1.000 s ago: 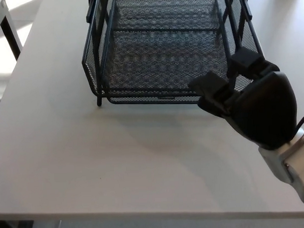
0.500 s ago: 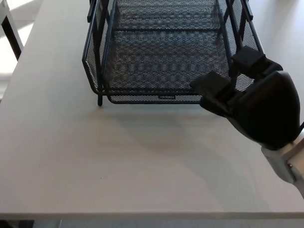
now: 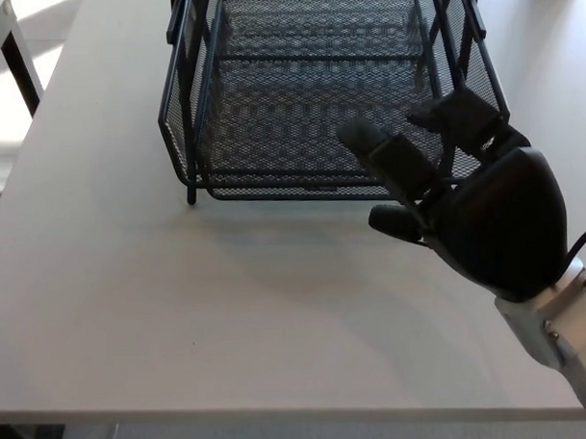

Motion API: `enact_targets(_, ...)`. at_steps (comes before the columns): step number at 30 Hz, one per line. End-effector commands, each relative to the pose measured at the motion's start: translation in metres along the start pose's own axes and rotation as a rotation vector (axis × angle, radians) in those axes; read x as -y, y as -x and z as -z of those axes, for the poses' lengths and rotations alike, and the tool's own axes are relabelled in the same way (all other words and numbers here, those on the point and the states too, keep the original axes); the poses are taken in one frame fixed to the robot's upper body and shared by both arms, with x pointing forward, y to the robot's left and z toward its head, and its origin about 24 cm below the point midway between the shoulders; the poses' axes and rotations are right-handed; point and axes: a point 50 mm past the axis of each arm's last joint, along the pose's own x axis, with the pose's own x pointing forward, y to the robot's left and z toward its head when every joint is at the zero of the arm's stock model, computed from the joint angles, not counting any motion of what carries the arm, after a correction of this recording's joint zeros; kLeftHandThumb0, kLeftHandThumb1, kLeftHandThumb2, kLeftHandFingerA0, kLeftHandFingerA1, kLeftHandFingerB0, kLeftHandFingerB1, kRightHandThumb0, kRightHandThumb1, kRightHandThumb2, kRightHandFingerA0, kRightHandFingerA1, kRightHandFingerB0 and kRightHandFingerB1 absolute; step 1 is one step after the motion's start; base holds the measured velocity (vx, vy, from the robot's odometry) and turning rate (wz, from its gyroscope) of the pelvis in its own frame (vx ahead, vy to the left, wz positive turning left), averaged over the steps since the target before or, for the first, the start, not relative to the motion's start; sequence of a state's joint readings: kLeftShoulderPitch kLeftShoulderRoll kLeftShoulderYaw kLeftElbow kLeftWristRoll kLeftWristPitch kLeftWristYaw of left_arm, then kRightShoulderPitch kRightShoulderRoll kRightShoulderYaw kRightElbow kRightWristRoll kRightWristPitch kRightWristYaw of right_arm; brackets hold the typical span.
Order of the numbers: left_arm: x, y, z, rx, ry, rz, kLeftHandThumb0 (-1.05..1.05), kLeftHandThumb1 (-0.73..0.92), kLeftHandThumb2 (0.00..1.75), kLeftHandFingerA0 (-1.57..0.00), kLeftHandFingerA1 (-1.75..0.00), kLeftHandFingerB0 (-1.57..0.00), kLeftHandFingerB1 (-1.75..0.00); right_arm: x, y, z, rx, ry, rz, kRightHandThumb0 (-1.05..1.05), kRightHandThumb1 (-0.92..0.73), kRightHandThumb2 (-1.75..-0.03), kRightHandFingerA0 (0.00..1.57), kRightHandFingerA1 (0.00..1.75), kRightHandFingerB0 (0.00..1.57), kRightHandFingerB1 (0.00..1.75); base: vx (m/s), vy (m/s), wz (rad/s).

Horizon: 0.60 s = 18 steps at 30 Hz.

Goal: The robot uses its right hand to grab the drawer kept on the middle of the desk and pull it out towards the robot

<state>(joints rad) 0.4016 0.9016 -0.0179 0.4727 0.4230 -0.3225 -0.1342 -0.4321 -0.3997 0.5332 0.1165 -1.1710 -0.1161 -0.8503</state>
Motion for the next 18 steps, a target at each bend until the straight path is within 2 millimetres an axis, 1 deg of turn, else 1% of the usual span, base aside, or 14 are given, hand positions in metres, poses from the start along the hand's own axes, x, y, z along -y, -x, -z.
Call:
enact_targets(1, -0.002, 0.004, 0.001, -0.011, -0.002, -0.003, -0.36, 0.60, 0.58, -0.67, -0.91, -0.71, -0.67, 0.005, 0.003, 0.007, -0.079, 0.106, -0.223, -1.05, -0.61, -1.05, 0.00, 0.10, 0.00, 0.04, 0.00, 0.000, 0.00)
enact_targets(2, -0.001, 0.003, 0.001, -0.018, 0.002, 0.002, -0.35, 0.60, 0.58, -0.66, -0.90, -0.70, -0.66, 0.007, 0.003, 0.007, -0.078, 0.108, -0.229, -1.03, -0.74, -0.65, 0.00, 0.00, 0.00, 0.00, 0.00, 0.000, 0.00)
enact_targets(4, 0.001, 0.000, 0.005, -0.029, 0.003, 0.001, -0.35, 0.59, 0.58, -0.67, -0.90, -0.71, -0.67, 0.010, 0.002, 0.006, -0.076, 0.108, -0.227, -1.05, -0.73, -0.63, 0.00, 0.00, 0.00, 0.00, 0.00, 0.000, 0.00)
enact_targets(10, 0.000, 0.002, 0.004, -0.026, 0.007, 0.006, -0.35, 0.60, 0.58, -0.66, -0.90, -0.70, -0.69, 0.017, 0.002, 0.006, -0.069, 0.137, -0.234, -1.05, -0.71, -0.61, 0.00, 0.00, 0.00, 0.00, 0.00, 0.000, 0.00)
enact_targets(12, 0.000, 0.004, 0.003, -0.018, 0.008, 0.000, -0.34, 0.59, 0.58, -0.68, -0.92, -0.71, -0.70, 0.022, 0.004, 0.008, -0.070, 0.149, -0.251, -1.05, -0.71, -0.62, 0.00, 0.00, 0.00, 0.00, 0.00, 0.000, 0.00)
enact_targets(14, -0.001, 0.006, 0.001, -0.009, 0.002, 0.000, -0.35, 0.60, 0.58, -0.66, -0.92, -0.70, -0.70, 0.033, 0.009, 0.013, -0.071, 0.156, -0.250, -1.04, -0.69, -0.62, 0.00, 0.00, 0.00, 0.00, 0.00, 0.000, 0.00)
enact_targets(15, -0.001, 0.006, 0.001, -0.009, 0.002, 0.000, -0.35, 0.60, 0.58, -0.66, -0.92, -0.70, -0.70, 0.033, 0.009, 0.013, -0.071, 0.157, -0.252, -1.04, -0.69, -0.62, 0.00, 0.00, 0.00, 0.00, 0.00, 0.000, 0.00)
enact_targets(16, -0.001, 0.006, 0.001, -0.010, 0.000, -0.001, -0.34, 0.60, 0.58, -0.68, -0.87, -0.70, -0.66, 0.037, 0.011, 0.015, -0.073, 0.166, -0.254, -1.04, -0.70, -0.62, 0.00, 0.00, 0.00, 0.00, 0.00, 0.000, 0.00)
enact_targets(17, 0.000, 0.006, 0.002, -0.011, -0.003, -0.003, -0.34, 0.60, 0.58, -0.68, -0.87, -0.70, -0.66, 0.044, 0.013, 0.017, -0.075, 0.180, -0.256, -1.04, -0.70, -0.62, 0.00, 0.00, 0.00, 0.00, 0.00, 0.000, 0.00)
enact_targets(18, 0.000, 0.006, 0.002, -0.011, -0.003, -0.003, -0.34, 0.60, 0.58, -0.68, -0.87, -0.70, -0.66, 0.044, 0.013, 0.017, -0.076, 0.180, -0.258, -1.04, -0.70, -0.62, 0.00, 0.00, 0.00, 0.00, 0.00, 0.000, 0.00)
